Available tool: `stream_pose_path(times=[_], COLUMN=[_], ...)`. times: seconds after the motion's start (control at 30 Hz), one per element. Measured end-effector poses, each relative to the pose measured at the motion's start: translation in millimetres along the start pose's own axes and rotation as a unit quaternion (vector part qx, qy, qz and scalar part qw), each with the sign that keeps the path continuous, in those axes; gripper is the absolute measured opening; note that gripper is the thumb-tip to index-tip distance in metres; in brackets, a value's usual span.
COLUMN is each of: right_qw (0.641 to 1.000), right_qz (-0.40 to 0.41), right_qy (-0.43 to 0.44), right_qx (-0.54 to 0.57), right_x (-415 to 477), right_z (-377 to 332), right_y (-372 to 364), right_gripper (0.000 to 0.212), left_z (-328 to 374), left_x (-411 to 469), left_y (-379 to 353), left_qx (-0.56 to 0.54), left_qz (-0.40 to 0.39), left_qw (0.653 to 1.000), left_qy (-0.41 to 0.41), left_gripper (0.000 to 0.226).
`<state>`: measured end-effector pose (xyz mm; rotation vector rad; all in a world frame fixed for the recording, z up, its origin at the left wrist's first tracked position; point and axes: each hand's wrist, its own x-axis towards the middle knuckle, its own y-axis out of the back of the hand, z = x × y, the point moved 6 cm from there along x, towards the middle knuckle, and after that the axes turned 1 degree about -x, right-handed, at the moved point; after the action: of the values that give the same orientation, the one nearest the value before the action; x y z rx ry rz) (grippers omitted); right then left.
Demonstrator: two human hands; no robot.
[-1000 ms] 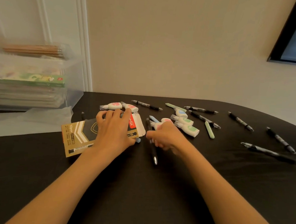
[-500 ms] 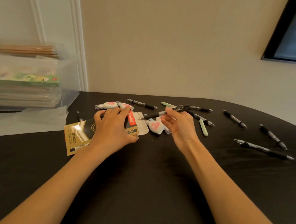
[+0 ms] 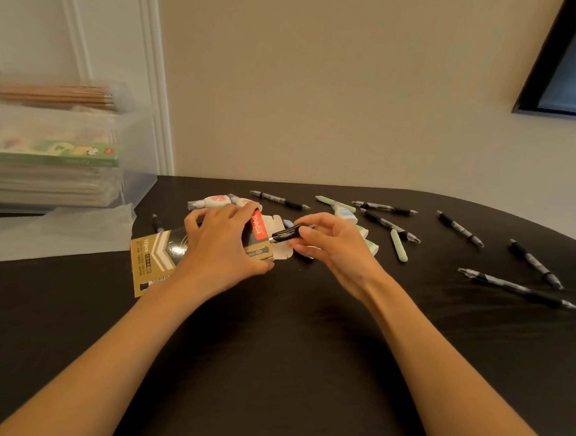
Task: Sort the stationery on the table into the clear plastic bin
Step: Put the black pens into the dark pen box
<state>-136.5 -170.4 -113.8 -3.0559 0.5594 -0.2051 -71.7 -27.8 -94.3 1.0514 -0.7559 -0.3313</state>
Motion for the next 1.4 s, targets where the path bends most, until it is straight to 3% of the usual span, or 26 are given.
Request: stream_pose_path(times=[0.2, 0.47, 0.63, 0.87, 1.2, 1.33, 1.4], right_qw=[0.96, 0.929, 0.932, 0.958, 0.965, 0.973, 0.983], right_qz=[-0.042, -0.052, -0.037, -0.087, -0.131, -0.128, -0.082], right_qy=[0.051, 0.065, 0.09, 0.014, -0.018, -0.056, -0.053], right_qx=[-0.273, -0.36, -0.35, -0.273, -0.226, -0.186, -0.155], right_x=[-5.9, -3.7, -3.6, -7.1, -1.7, 0.6, 2.8], right_z=[-5.0, -4.3, -4.4, 2.1, 13.4, 23.2, 21.2], right_y=[-23.6, -21.9, -30.4, -30.9, -33.5, -36.1, -32.9], right_gripper=[0.02, 0.021, 0.019, 0.018, 0.026, 0.024, 0.021], left_z=[8.0, 7.6, 15.1, 17.4, 14.3, 7.2, -3.0], left_x=[-2.1, -1.5, -3.7, -5.6, -2.4, -1.1, 1.9], left_y=[-5.8, -10.8, -7.9, -7.6, -8.0, -6.6, -0.1], left_qx=[0.0, 0.018, -0.005, 0.01, 0.009, 0.013, 0.015], left_qz=[-0.012, -0.036, -0.03, -0.026, -0.033, -0.047, -0.037], left_qw=[0.999, 0.998, 0.998, 0.997, 0.997, 0.998, 0.999], left_qy=[-0.034, -0.038, -0.063, -0.077, -0.067, -0.05, -0.028], left_gripper=[0.091, 0.091, 0.09, 0.091, 0.094, 0.095, 0.093])
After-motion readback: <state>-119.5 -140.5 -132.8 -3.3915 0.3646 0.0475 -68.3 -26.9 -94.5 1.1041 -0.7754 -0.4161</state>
